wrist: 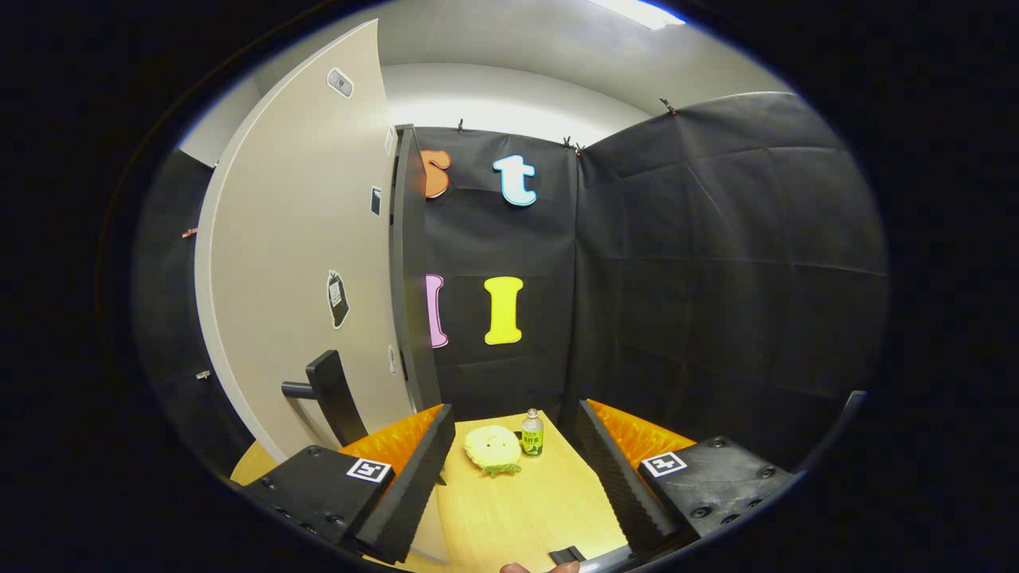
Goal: Open the shoe cabinet door, grab the shoes and put them into the shoe cabinet, then close the shoe cabinet door.
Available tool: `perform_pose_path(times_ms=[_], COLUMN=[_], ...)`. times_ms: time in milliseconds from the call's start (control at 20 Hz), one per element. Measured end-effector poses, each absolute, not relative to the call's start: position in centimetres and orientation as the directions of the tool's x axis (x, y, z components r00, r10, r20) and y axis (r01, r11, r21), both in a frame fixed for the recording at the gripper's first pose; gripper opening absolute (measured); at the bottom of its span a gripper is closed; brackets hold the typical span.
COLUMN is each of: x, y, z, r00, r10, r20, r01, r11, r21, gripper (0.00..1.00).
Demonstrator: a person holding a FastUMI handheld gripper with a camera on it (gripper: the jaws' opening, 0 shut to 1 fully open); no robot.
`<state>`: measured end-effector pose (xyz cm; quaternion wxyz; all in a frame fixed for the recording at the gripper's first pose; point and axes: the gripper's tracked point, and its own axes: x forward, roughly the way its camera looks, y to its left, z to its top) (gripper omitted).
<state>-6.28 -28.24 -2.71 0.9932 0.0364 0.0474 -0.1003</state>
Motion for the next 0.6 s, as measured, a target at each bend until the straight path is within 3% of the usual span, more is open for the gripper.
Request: perform_pose_path(times_ms=[600], x=[-6.1], y=[-24.9], z=[-3.0], r00=[0.977], r10=[-0.181], r20=[-0.113], r01=[0.192], r11=[0.976], r21=[0.104], gripper=[0.97])
